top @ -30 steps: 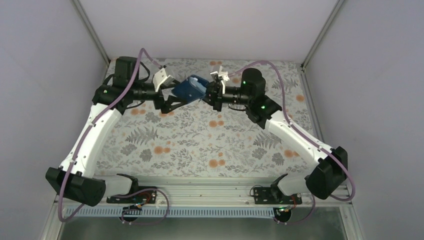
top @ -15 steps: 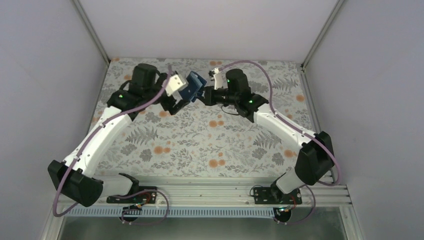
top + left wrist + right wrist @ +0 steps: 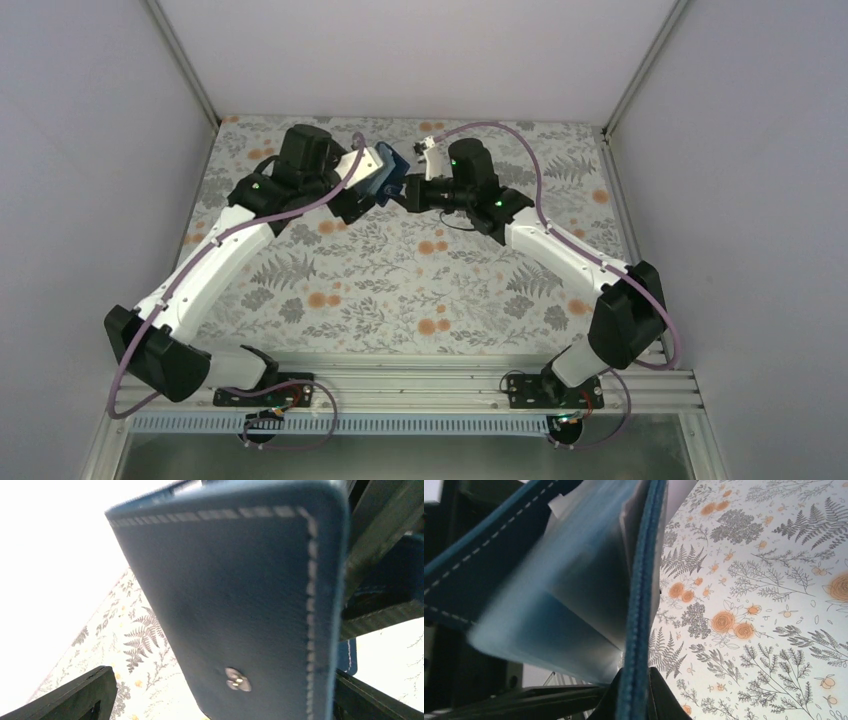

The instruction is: Take the credit cards out of the card holder

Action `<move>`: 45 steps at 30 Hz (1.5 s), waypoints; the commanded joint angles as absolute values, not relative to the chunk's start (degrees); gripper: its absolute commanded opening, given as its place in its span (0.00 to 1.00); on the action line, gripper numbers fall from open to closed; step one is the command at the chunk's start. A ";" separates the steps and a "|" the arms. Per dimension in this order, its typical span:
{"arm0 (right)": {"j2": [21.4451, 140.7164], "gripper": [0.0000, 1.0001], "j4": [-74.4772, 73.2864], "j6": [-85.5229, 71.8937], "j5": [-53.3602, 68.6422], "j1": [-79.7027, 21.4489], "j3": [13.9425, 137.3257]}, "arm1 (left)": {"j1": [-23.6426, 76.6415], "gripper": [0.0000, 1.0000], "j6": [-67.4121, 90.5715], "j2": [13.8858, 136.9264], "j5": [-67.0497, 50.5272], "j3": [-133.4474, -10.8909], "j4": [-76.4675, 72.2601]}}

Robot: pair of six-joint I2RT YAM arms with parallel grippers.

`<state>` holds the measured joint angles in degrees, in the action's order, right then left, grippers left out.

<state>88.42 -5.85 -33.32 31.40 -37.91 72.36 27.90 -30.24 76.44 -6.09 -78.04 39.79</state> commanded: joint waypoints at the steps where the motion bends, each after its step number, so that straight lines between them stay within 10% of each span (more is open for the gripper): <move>1: 87.93 0.04 -8.45 -29.79 34.85 -38.43 74.28 | 27.60 1.00 -31.67 73.81 -8.60 -81.31 41.14; 20: 85.07 0.04 -12.96 -17.95 44.16 -36.41 77.30 | 16.74 0.65 -32.65 68.46 -32.01 -83.28 48.62; 45: 83.33 0.04 -15.78 -13.81 51.24 -36.21 77.95 | 9.00 0.56 -38.35 60.36 -45.16 -77.70 51.83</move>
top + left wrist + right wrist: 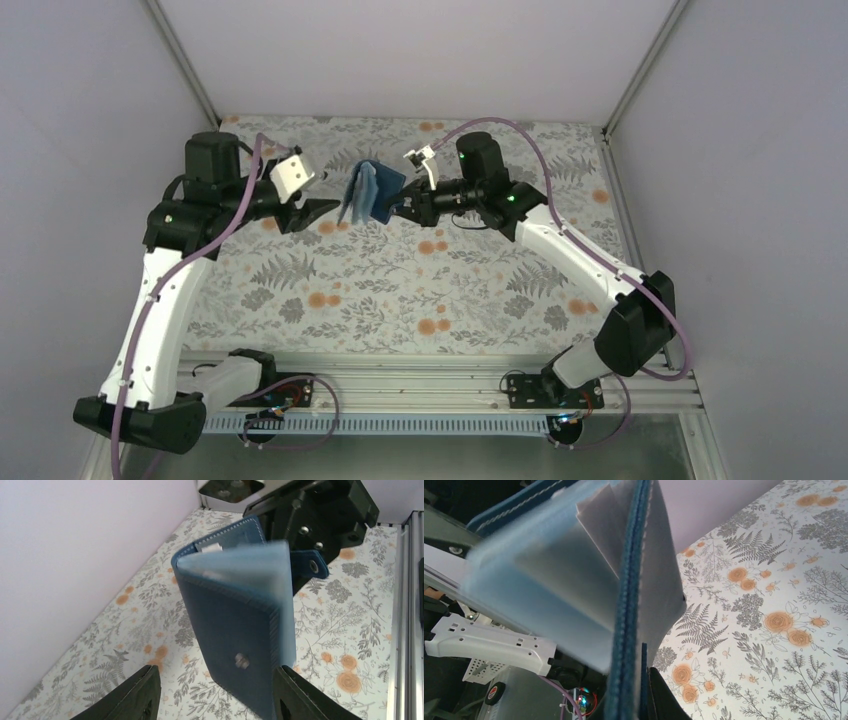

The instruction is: Take the credit cards out of the card holder

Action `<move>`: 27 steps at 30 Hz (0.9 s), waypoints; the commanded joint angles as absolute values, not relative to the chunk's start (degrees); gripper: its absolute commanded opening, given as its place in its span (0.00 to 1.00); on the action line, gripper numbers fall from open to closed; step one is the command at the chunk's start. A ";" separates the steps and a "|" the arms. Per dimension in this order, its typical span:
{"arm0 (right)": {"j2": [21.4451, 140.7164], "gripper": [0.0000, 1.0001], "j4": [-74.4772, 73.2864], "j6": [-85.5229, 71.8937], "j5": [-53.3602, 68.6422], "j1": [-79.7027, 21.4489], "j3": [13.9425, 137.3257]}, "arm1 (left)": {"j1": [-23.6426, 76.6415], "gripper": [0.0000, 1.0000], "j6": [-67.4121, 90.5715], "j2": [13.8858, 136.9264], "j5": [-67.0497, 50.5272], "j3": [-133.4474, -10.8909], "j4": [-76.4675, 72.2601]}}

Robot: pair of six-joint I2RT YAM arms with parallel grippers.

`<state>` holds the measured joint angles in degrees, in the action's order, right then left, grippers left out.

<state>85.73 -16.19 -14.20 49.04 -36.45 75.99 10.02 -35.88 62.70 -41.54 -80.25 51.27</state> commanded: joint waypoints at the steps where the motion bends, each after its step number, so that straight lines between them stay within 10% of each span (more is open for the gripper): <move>1: 83.32 0.04 -15.67 -14.09 51.34 -36.24 78.14 | 8.99 0.56 -37.31 59.95 -44.74 -76.87 50.48; 19: 84.79 0.04 -6.08 -30.18 45.16 -37.33 73.99 | 11.49 0.98 -30.16 60.57 -41.50 -78.03 45.50; 27: 85.76 0.04 -6.39 -31.80 42.19 -38.57 75.68 | 17.76 1.00 -29.53 66.25 -29.06 -79.85 44.08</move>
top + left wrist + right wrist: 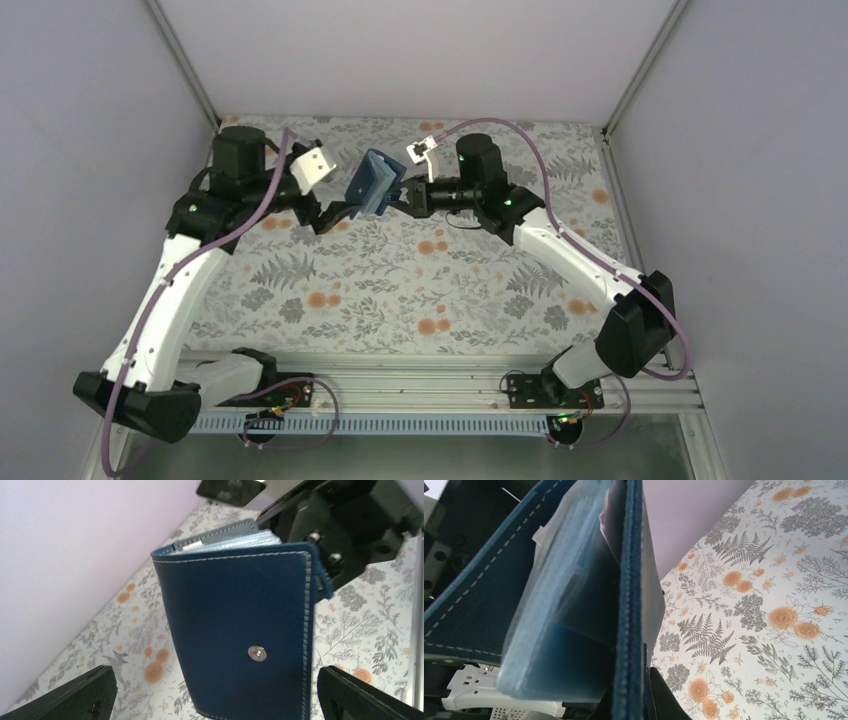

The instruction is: Take the credit cards out of the card holder

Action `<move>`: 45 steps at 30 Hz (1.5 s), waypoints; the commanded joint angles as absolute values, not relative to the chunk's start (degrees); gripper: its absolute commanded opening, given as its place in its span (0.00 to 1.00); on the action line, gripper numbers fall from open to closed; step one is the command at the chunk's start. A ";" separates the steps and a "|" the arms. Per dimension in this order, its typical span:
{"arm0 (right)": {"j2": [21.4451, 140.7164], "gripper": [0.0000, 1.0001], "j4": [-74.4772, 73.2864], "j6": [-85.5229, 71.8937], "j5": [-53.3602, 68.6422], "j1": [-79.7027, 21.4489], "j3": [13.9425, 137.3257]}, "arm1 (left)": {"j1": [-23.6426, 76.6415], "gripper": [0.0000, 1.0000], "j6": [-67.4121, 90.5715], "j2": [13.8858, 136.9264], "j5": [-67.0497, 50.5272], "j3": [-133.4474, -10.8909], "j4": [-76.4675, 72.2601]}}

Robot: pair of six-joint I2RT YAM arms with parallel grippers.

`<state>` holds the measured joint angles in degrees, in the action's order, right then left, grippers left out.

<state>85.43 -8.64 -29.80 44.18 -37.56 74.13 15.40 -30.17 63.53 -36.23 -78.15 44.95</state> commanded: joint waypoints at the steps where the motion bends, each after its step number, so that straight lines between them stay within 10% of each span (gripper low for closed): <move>1: 85.89 0.04 -6.19 -32.14 42.00 -38.58 75.82 | 18.36 1.00 -29.75 66.79 -28.12 -79.96 44.04; 15: 89.19 0.04 -10.01 -29.06 44.95 -38.67 80.29 | 22.45 0.98 -31.68 72.29 -14.01 -83.44 40.89; 45: 89.76 0.04 -17.53 -15.71 51.49 -37.97 85.96 | 13.81 1.00 -42.55 69.83 -31.74 -87.04 53.74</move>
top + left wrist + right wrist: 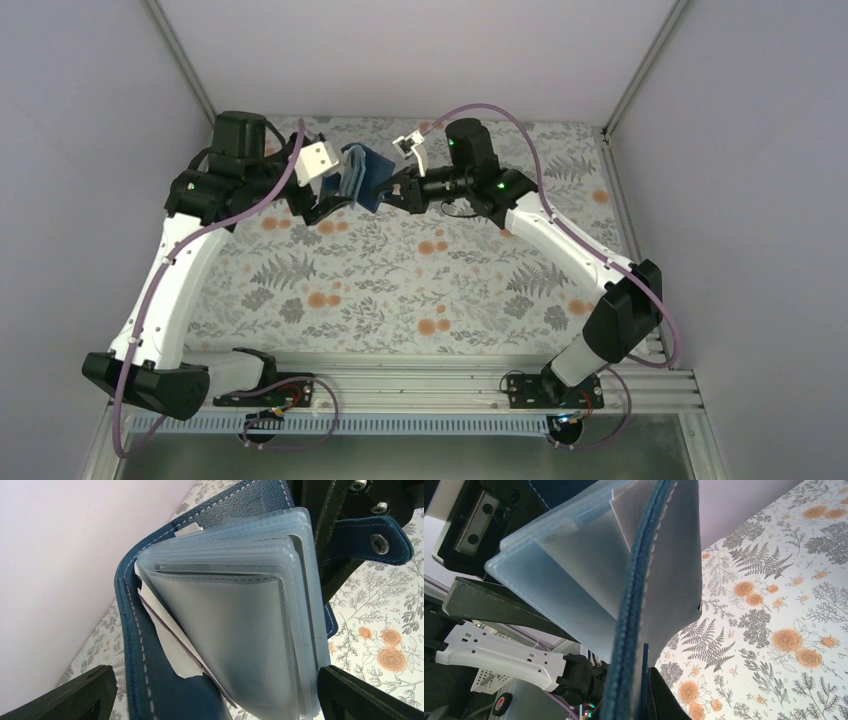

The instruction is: Take the credit cards out of the card holder

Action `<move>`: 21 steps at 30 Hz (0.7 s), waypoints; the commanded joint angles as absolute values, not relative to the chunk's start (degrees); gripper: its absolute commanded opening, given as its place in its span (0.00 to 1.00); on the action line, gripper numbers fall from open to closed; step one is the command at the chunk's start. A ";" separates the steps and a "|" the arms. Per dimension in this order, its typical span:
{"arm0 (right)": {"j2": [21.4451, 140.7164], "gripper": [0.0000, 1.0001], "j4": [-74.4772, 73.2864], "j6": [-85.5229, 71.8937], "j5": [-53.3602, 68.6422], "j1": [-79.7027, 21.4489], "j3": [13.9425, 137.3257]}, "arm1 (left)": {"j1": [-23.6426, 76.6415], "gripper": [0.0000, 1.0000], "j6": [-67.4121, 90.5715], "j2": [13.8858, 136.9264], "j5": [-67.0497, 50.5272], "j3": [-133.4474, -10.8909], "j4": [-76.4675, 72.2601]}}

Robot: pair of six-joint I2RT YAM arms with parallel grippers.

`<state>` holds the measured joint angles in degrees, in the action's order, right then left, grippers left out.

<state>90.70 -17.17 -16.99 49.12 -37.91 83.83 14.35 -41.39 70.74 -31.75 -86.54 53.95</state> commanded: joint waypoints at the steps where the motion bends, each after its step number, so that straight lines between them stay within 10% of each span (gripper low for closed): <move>1: 89.83 0.04 -17.50 -15.65 51.70 -37.97 85.97 | 13.80 1.00 -42.61 69.75 -32.29 -87.48 54.11; 21: 89.49 0.04 -17.32 -14.90 53.14 -38.08 85.69 | 9.94 1.00 -45.70 68.82 -35.11 -89.60 56.88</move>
<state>90.70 -17.87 -15.79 50.85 -37.91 83.83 10.52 -43.48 69.97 -34.06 -88.64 56.31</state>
